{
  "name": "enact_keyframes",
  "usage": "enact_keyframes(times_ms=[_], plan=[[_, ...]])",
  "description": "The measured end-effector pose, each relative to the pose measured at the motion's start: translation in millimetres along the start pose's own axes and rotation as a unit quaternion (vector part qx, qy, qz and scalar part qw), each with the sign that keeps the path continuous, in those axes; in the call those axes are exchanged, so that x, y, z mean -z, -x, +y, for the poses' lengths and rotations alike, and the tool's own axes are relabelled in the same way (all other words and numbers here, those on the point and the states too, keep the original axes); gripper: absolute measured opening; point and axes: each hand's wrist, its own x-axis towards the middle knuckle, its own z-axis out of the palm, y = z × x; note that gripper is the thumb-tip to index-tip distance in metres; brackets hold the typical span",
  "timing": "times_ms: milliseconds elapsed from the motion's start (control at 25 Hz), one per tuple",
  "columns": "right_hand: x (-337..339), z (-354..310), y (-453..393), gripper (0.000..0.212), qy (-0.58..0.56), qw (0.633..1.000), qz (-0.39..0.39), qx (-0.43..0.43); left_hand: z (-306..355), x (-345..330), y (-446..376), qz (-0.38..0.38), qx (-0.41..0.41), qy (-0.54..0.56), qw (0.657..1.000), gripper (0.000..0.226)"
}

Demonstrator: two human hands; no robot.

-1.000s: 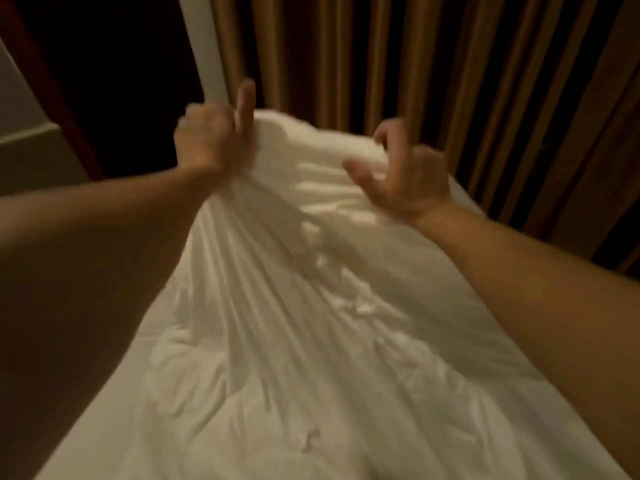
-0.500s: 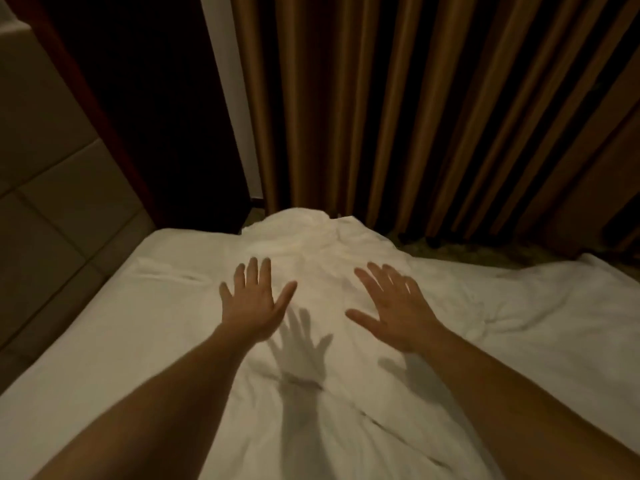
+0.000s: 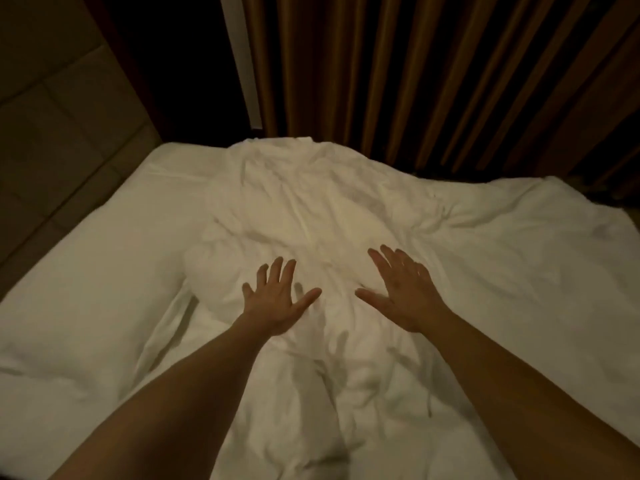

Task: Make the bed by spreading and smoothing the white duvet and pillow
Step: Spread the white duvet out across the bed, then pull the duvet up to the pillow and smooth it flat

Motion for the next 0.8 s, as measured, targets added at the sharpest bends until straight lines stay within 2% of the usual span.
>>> enact_keyframes(times_ms=[120,320,440,640,800], plan=[[-37.5,15.7,83.7,0.106,0.0,1.0,0.001,0.001,12.2,-52.3,82.3,-0.03,0.014,-0.003,0.999,0.104],[-103.5,50.0,241.6,0.105,-0.008,0.997,-0.01,-0.072,56.1,-130.3,216.4,-0.073,-0.021,-0.023,0.997,0.112],[-139.2,62.0,333.4,0.111,-0.014,0.991,-0.016,-0.129,79.3,-175.2,277.4,-0.056,-0.042,-0.008,0.998,0.105],[-191.3,77.0,487.4,0.121,-0.013,0.982,-0.028,-0.186,121.6,-242.4,383.9,-0.024,-0.13,-0.03,0.991,0.097],[-215.6,119.6,544.4,0.108,-0.029,0.974,-0.022,-0.223,163.5,-268.6,416.4,-0.03,-0.137,-0.033,0.99,0.101]])
